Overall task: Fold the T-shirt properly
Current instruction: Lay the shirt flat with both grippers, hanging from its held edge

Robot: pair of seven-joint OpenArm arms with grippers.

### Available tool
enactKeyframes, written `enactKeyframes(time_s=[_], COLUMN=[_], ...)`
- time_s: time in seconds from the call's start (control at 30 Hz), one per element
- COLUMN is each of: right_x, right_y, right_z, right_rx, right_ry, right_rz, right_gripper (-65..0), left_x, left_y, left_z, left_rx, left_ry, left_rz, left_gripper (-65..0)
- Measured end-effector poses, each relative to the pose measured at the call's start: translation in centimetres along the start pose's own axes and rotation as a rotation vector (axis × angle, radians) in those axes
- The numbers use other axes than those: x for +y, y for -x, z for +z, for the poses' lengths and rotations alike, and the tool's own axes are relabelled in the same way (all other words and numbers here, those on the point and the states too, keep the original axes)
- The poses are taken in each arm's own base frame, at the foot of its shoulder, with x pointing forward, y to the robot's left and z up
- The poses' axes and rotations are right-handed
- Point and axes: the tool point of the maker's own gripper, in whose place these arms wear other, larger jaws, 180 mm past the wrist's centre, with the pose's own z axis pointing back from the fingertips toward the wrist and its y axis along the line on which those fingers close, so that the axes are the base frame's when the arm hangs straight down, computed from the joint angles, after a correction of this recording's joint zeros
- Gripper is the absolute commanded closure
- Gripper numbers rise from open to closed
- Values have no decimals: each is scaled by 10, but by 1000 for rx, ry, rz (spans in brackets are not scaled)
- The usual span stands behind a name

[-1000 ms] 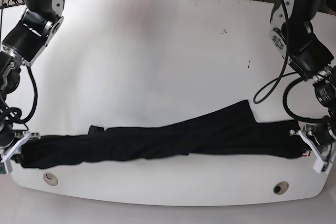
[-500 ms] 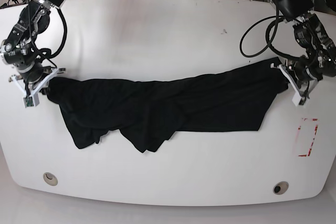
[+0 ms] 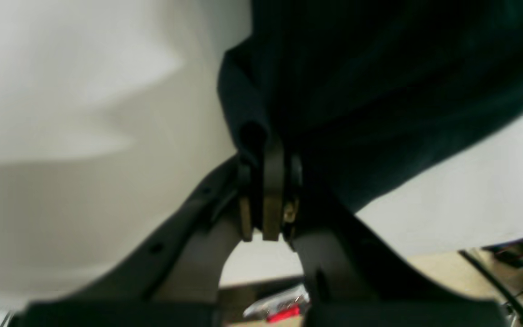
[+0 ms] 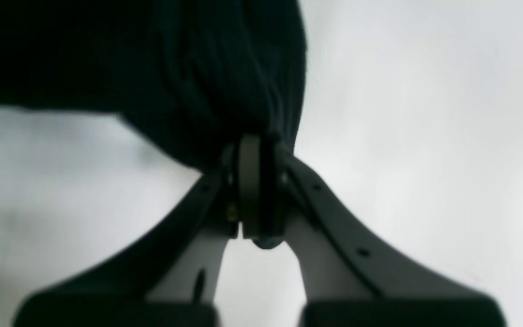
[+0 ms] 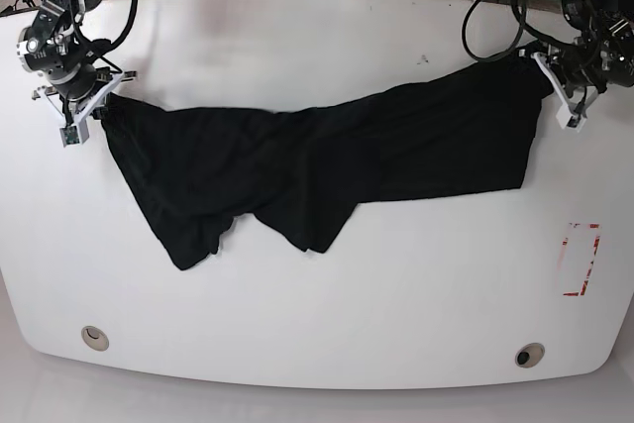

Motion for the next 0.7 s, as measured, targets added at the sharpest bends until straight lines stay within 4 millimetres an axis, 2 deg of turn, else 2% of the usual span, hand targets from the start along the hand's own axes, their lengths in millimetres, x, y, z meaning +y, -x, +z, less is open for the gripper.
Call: enactKeyframes(time_s=[0.23, 0.43, 0.7], right_x=[4, 7, 13], right_y=[19, 28, 36], right_z=[2, 4, 5], right_rx=[32, 50, 68], right_ry=[-10, -21, -45], right_rz=[2, 1, 29], right_gripper=[0, 0, 0], left_x=[17, 33, 34], left_y=[20, 19, 22], left_z=[9, 18, 18], left_rx=[13, 8, 3], left_ry=[-32, -71, -73], left_rz=[52, 56, 78], left_gripper=[0, 0, 0])
